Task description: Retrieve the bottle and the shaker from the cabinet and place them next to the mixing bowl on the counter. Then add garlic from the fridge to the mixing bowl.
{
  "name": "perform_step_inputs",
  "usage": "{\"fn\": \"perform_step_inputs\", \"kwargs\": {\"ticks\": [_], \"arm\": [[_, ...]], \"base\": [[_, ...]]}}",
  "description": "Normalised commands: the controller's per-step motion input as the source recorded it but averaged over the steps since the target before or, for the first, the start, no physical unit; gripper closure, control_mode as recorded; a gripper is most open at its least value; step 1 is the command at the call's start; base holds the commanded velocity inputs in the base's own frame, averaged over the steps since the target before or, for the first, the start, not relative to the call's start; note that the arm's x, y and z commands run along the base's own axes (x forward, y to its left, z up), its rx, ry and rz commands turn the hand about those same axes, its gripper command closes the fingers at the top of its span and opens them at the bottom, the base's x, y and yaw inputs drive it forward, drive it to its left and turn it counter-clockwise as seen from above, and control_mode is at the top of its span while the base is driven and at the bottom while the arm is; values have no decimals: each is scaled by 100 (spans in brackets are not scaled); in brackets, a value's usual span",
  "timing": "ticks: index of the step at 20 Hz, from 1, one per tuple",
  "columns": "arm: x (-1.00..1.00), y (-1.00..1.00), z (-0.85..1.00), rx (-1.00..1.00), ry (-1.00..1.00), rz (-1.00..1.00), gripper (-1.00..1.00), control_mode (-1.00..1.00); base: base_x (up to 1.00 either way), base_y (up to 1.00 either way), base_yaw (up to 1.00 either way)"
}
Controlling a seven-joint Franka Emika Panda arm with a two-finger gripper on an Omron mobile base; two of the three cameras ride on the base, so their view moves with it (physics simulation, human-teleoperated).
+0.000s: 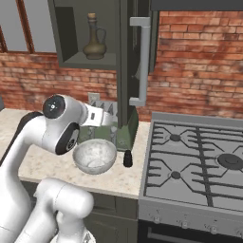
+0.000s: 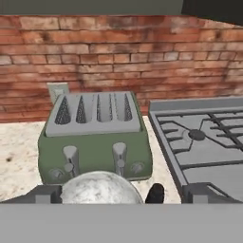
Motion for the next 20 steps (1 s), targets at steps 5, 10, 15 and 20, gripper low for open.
{"fn": "perform_step_inputs", "kwargs": {"ticks": [5,10,15,20], "arm": [[-12,14,86,6,-26,9,-100,-100],[-13,22,92,4,-23,13,-100,-100],[-1,38,80,0,-11,3,-100,-100],[17,45,55,-1,0,0,-100,-100]], "base": [[0,0,0],[0,0,0],[0,0,0],[0,0,0]]}}
